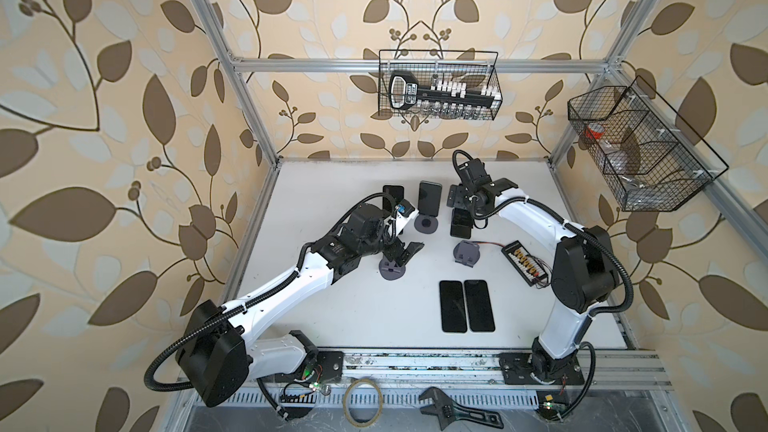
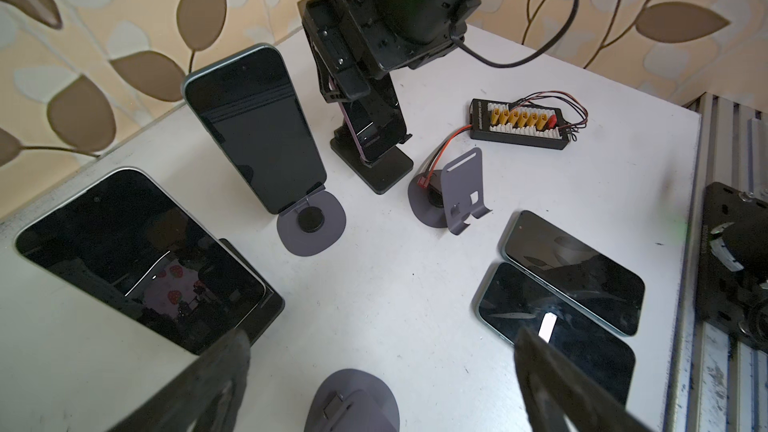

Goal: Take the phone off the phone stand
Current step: 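Move the right gripper to the purple-edged phone while the left arm reaches forward, then close the right gripper on the top edge of the purple-edged phone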

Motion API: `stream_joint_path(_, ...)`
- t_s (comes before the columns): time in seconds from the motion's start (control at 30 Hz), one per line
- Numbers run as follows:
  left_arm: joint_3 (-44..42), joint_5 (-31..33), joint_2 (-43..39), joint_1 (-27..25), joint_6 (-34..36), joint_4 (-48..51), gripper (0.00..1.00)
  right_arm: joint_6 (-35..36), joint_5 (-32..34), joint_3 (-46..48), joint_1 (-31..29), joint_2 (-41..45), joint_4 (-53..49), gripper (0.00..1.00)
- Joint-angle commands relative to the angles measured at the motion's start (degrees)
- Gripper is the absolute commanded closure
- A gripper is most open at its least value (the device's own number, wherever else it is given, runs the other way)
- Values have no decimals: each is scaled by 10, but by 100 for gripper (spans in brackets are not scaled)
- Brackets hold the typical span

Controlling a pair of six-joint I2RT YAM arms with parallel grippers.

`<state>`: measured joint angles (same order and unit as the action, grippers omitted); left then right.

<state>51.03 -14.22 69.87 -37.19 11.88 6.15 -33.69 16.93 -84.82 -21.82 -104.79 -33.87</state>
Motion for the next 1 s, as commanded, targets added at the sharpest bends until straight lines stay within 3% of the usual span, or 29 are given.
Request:
stream_joint_path(0.0, 6, 8, -3, -6, 10, -3, 1, 16, 19, -24, 2, -11, -14, 7)
stream_joint_path(0.97, 7, 15, 7, -6, 15, 1, 1, 28, 20, -34, 4, -32, -13, 19)
